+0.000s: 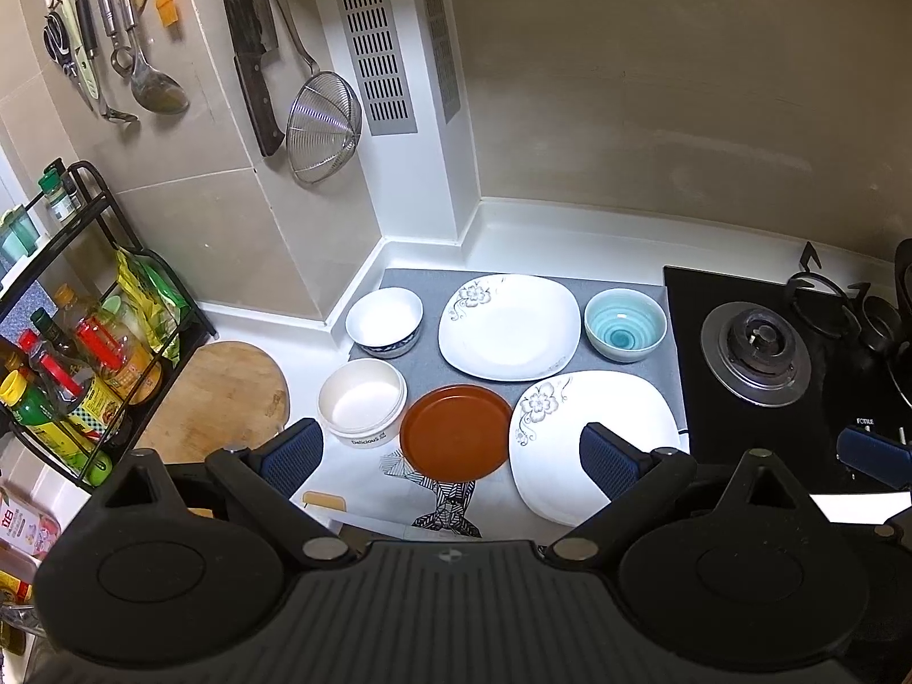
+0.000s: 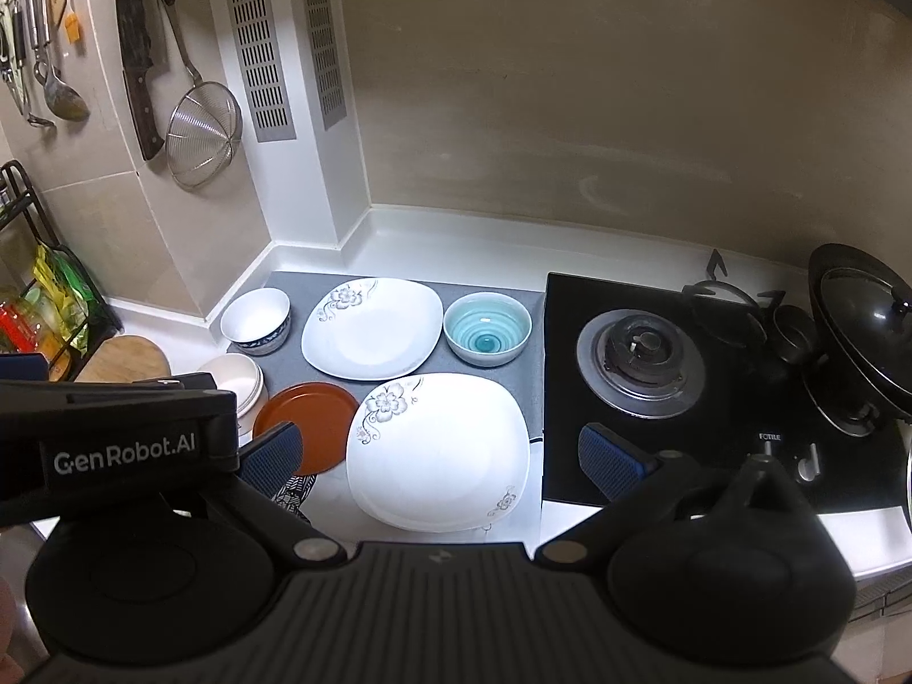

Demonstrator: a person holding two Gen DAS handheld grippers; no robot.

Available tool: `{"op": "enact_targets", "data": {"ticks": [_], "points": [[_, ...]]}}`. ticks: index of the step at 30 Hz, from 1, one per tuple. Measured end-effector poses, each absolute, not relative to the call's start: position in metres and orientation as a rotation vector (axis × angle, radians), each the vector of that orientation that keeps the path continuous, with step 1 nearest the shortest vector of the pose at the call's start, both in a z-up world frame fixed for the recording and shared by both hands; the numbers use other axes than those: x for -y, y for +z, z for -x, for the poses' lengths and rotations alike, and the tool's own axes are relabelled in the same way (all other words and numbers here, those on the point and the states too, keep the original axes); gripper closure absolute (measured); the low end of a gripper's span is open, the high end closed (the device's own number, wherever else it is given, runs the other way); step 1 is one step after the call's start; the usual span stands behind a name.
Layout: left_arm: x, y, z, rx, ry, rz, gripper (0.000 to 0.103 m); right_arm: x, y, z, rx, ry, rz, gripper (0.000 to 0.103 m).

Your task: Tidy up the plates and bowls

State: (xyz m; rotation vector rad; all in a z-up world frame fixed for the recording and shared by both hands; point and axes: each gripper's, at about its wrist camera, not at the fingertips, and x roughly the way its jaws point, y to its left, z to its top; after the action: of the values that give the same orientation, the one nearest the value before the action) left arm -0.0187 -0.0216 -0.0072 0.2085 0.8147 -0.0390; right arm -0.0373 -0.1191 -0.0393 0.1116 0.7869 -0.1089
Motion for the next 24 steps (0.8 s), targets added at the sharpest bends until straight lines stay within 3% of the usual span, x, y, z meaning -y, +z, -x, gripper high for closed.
{"op": "enact_targets", "data": {"ticks": [13,18,24], "points": [[0.014,-0.043,-0.009,-0.898,-0.174,-0.175,0.005,0.124,-0.072,0.017,-0.861,-0.152,-0.137,0.0],[-0.01,-0.105,-0.041,-1.006,-0.226,-0.063,0.0,0.13,-0.122,0.001,-0.862,-0.089,-0.139,0.0],[-0.045,-0.195,-0.089,-1.038,-0.371,0.086,0.007,0.156,-0.184,-0.016,-0.704,-0.03,-0.066,0.0]]}}
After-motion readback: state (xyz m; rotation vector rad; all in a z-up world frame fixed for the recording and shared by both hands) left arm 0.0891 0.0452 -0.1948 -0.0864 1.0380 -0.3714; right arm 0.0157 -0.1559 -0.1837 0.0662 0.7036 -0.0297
